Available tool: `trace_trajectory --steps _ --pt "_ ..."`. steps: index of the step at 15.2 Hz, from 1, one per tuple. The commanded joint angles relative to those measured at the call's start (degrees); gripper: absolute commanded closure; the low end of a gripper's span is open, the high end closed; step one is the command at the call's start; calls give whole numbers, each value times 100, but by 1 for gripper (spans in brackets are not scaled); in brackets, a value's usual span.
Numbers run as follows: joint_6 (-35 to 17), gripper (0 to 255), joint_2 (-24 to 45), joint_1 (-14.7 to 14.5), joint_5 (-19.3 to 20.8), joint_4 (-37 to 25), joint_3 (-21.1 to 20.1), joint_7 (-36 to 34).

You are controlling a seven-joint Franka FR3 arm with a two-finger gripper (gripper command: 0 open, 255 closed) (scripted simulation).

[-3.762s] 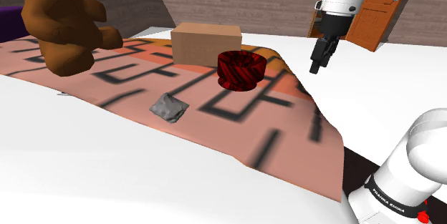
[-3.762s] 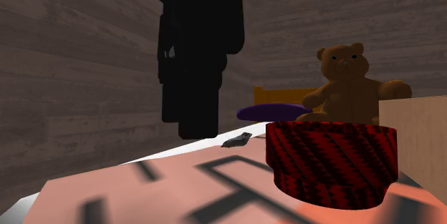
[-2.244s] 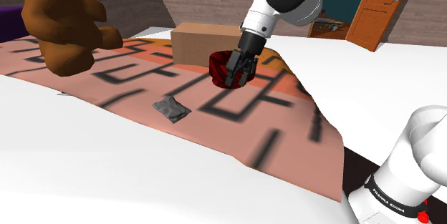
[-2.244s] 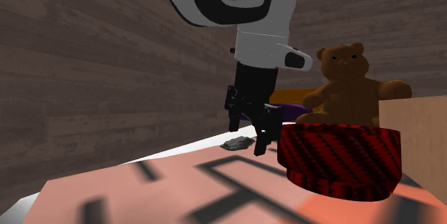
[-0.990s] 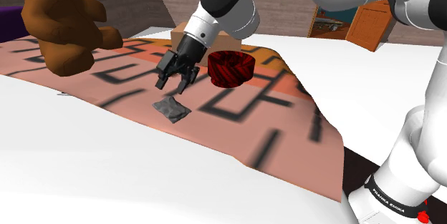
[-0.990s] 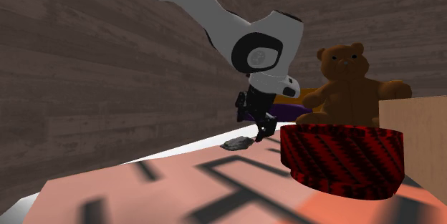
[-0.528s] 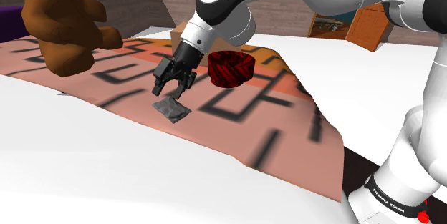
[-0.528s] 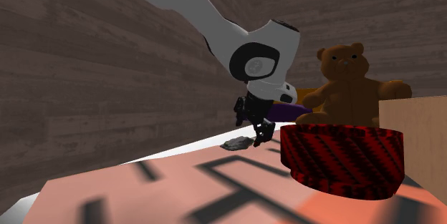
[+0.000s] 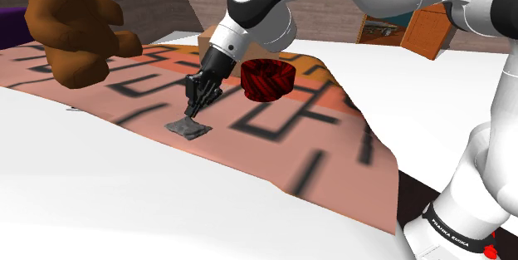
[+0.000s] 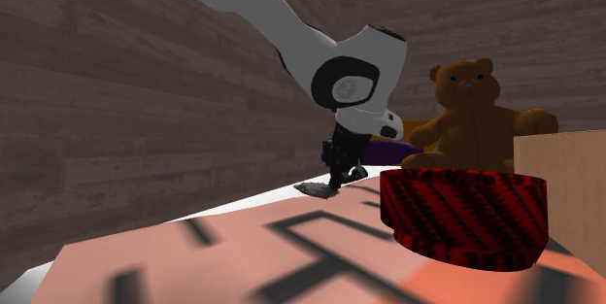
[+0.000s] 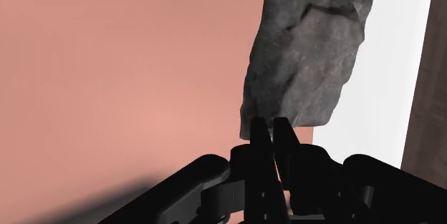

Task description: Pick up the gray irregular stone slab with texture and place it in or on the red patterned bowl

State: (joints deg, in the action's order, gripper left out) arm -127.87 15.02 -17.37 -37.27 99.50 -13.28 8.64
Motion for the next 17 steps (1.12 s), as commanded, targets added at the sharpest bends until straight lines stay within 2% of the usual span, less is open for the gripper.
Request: trace_trajectory --steps 1,5,6,7,8,9,10,11,12,14,15,17 --pt "7 255 8 -7 1 20 -7 0" --pt "8 255 -4 0 0 10 -2 0" --pt "8 0 -4 0 0 10 -2 0" --pt "-512 0 -322 -538 1330 231 160 -1103" --pt "-728 0 -492 -1157 2922 313 406 -2441" --pt "-550 0 -506 -1786 4594 210 640 -3834" --pt "1 0 -359 -2439 6093 -70 848 -5041" --pt "813 0 -49 -3047 7322 -478 964 -5954" --pt "1759 0 418 -3636 8293 -980 1066 -6571" --pt "3675 0 1773 -4686 9705 -2224 1364 -7089" --pt "4026 0 2120 -4917 9910 -2525 1519 -7089" --pt "3896 0 2089 -4883 9903 -2412 1592 -7113"
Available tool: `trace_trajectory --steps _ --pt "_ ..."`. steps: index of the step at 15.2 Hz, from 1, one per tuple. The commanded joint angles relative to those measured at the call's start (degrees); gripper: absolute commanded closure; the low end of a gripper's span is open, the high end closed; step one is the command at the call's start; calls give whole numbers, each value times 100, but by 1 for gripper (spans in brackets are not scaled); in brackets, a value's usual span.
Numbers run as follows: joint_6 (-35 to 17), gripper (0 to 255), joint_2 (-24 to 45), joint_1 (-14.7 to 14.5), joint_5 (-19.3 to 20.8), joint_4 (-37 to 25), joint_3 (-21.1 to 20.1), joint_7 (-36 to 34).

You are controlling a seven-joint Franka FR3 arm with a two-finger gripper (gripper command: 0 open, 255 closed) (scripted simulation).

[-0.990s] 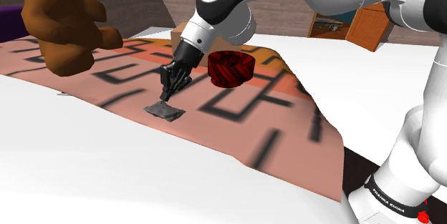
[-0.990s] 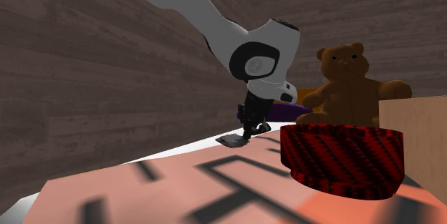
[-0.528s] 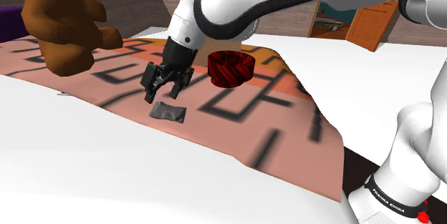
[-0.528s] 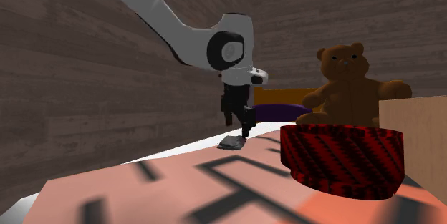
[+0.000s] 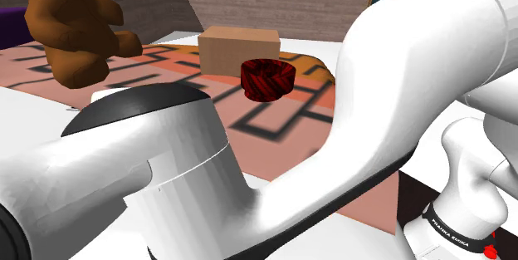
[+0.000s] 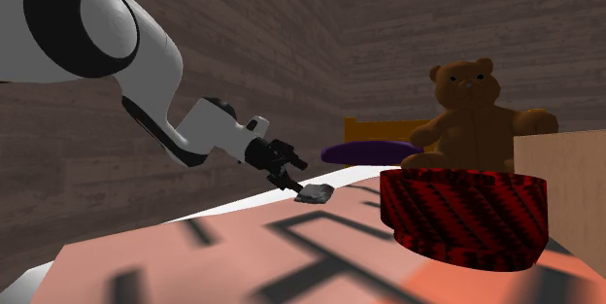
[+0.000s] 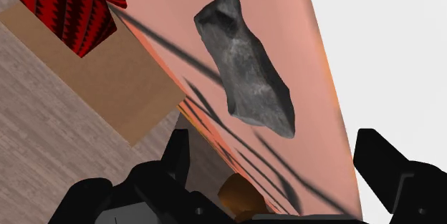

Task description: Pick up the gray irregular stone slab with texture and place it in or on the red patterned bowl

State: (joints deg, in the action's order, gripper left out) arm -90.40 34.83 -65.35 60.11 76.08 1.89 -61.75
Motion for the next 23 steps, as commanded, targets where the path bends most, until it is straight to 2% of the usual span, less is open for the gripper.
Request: trace_trajectory --steps 1,5,13,14,23 --pt "92 0 93 -52 175 -17 88 -88" --pt "-165 0 45 104 225 199 143 -149" --pt "-162 0 45 110 229 198 135 -150" --pt "-167 255 56 115 230 187 136 -147" --pt "-162 255 45 111 230 199 133 -150"
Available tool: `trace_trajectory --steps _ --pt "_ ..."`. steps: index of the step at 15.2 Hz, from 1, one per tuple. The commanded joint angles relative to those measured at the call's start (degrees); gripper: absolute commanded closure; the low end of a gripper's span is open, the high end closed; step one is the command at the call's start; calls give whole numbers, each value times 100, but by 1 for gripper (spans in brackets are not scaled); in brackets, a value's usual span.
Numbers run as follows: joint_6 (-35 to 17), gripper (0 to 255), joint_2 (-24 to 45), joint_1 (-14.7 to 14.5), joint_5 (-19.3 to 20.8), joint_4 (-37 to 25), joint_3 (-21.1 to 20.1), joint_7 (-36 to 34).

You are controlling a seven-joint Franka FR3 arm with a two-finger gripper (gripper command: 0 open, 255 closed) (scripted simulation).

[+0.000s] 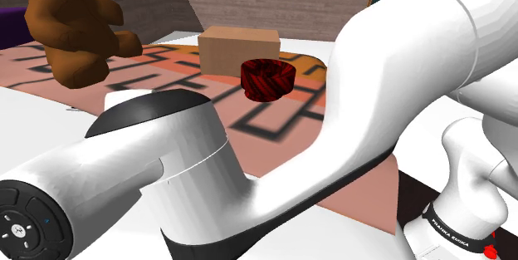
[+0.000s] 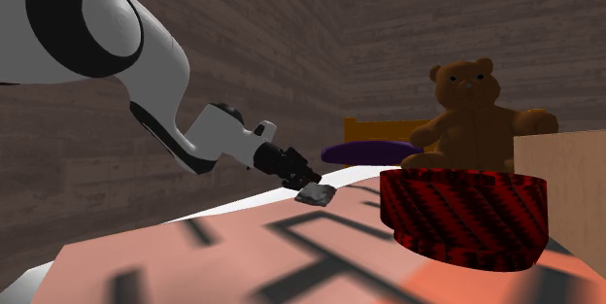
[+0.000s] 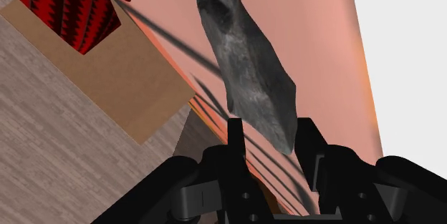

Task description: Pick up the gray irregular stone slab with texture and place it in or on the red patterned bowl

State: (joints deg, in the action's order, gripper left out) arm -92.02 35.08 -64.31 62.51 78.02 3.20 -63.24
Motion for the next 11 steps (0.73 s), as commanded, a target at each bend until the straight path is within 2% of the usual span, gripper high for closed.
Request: trace_trajectory --steps 1,11 --pt "27 255 -5 5 -11 -23 2 45" --pt "302 255 -204 -28 -17 -384 13 534"
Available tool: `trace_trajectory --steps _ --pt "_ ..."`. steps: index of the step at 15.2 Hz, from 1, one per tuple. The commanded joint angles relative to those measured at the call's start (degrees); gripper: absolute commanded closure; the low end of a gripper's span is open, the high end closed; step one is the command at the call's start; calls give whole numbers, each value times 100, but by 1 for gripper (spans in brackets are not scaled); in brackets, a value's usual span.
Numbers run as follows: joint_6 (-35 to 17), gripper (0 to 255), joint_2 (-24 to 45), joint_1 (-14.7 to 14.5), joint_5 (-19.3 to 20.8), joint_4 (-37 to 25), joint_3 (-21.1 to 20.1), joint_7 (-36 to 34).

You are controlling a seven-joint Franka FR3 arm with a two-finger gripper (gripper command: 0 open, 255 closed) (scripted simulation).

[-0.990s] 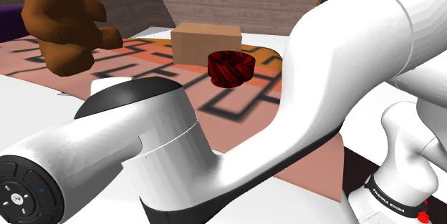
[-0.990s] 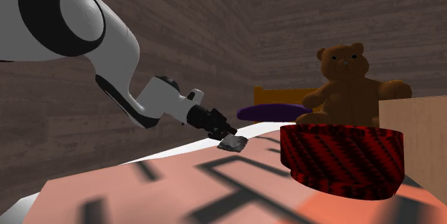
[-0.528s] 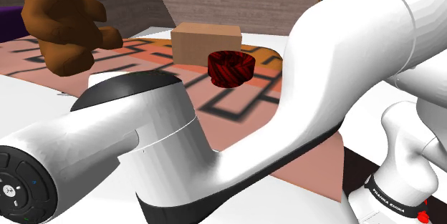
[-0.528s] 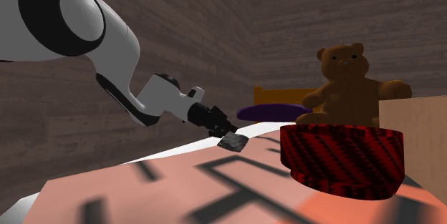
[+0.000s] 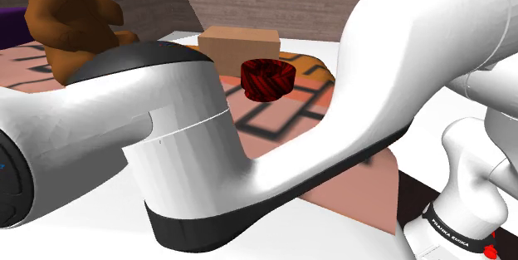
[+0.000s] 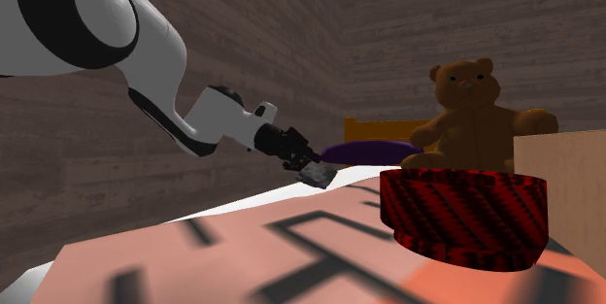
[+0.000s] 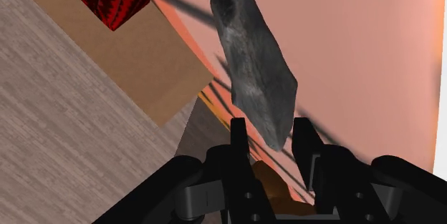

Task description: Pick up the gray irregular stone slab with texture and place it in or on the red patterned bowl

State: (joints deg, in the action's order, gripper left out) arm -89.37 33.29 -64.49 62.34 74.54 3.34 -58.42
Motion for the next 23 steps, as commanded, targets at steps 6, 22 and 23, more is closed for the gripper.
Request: trace_trajectory --steps 6,22,23 --pt "213 255 -90 -31 4 -332 11 368" --pt "529 255 -314 -23 56 -920 66 1120" --pt "398 255 -568 42 68 -545 78 1047"
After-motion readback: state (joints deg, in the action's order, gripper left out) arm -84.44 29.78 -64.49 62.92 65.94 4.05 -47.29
